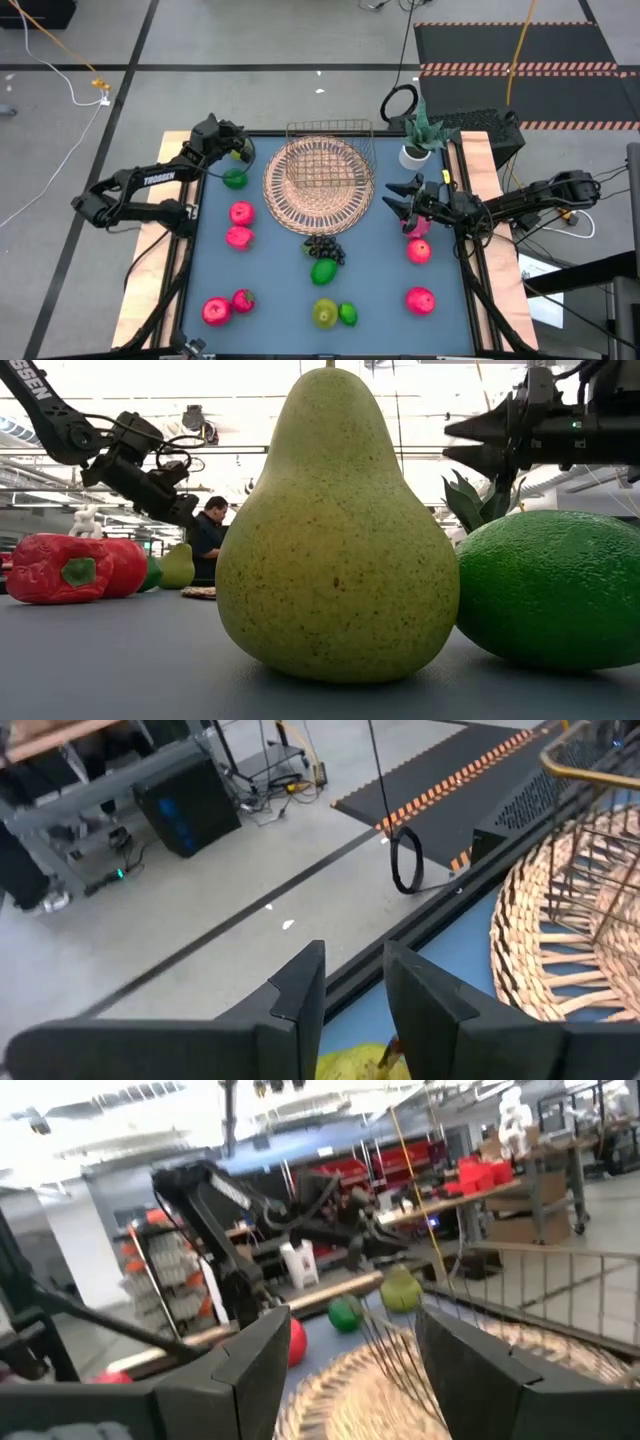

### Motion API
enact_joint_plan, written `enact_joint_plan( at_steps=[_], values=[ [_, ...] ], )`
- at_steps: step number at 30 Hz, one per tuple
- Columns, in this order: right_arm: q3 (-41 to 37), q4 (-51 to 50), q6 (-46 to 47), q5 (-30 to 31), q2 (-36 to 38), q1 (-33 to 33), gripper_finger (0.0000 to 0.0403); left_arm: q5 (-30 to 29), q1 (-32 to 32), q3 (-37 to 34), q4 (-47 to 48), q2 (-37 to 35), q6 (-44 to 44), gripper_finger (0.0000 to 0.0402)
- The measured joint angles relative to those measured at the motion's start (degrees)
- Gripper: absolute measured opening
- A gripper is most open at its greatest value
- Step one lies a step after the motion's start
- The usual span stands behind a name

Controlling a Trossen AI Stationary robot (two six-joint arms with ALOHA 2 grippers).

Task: Build produce basket
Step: Put the top green pear into the gold wire basket

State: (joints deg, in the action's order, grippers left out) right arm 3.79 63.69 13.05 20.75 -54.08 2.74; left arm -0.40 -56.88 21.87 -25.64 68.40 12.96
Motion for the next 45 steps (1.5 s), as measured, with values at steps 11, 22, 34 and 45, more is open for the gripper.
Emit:
enact_joint_plan(
  at_steps=[11,22,34,45],
  values=[
    [0.00,-2.95,-0.90,0.20,0.00,0.00,0.0210,0.00,-0.05,0.00,4.63,0.00,-1.24,0.0181],
    [0.00,-2.92,-5.68,0.44,0.00,-0.02,0.0210,-0.03,-1.16,0.00,6.91,-0.03,0.08,0.0184],
    [0.00,-3.13,-6.68,1.12,0.02,-0.02,0.0210,0.74,-2.67,0.00,6.94,-0.07,5.98,0.0075],
    [0.00,-3.73,-4.78,1.95,0.02,-0.04,0.0210,0.95,-2.67,0.00,6.38,-0.07,6.42,0.0024]
  ],
)
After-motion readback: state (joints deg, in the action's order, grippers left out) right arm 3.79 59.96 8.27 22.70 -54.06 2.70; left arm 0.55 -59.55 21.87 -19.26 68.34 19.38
